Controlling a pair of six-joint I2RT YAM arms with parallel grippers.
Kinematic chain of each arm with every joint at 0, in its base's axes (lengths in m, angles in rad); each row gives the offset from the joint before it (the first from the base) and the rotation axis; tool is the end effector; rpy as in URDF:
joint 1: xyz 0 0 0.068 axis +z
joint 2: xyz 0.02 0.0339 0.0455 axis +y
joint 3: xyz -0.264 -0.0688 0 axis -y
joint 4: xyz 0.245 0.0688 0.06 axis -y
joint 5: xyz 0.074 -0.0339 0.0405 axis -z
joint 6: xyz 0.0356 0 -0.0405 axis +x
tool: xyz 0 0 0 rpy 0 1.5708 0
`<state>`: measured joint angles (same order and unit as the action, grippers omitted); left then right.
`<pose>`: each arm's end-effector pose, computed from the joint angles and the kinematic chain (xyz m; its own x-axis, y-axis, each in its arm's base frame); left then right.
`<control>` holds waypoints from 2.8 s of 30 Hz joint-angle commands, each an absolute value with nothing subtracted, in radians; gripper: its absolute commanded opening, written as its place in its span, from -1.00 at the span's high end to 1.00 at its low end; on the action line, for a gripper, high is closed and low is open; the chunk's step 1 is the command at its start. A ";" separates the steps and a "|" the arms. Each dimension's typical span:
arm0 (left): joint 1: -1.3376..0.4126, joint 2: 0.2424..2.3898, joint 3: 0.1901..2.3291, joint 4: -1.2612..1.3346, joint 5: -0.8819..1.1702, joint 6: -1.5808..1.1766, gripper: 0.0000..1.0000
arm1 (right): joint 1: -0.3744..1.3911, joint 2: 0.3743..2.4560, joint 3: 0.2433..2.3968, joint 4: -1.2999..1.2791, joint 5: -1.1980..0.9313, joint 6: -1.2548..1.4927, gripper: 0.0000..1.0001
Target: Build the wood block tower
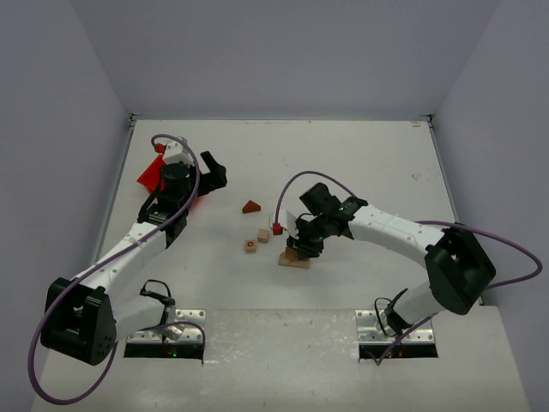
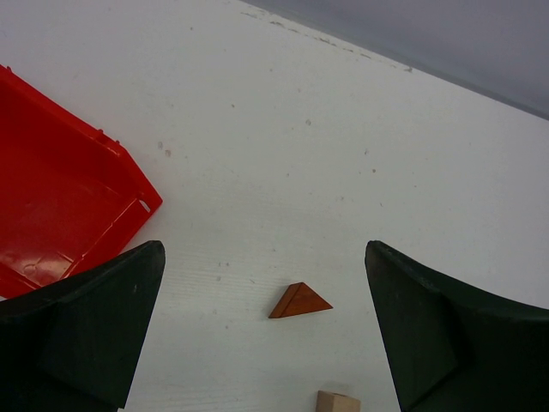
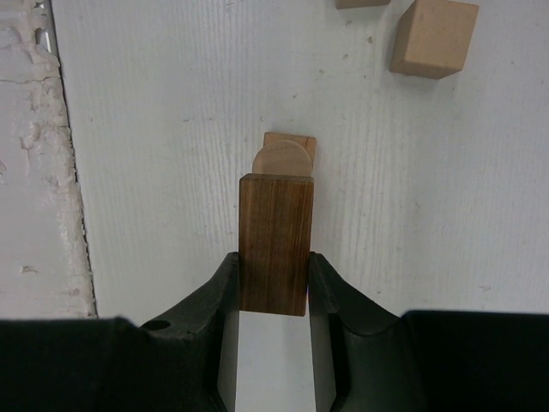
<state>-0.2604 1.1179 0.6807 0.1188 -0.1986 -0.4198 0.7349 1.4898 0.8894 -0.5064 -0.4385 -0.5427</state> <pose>0.2485 -0.0589 0.2674 -0.3053 -0.3322 -0.8924 -0.0581 0.9419 -0.3307 0.1993 0.2005 0.1927 -0.1818 -0.7946 -0.5793 -0.9832 0.1564 0.0940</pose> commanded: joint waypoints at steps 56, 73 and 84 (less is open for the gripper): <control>-0.252 1.077 0.710 0.129 -0.187 -0.410 -1.00 | 0.751 1.531 0.873 -0.441 -0.442 -0.513 0.32; -0.252 1.085 0.713 0.127 -0.163 -0.400 -1.00 | 0.752 1.530 0.864 -0.438 -0.453 -0.518 0.24; -0.252 1.088 0.712 0.129 -0.141 -0.397 -1.00 | 0.751 1.532 0.865 -0.434 -0.448 -0.510 -0.21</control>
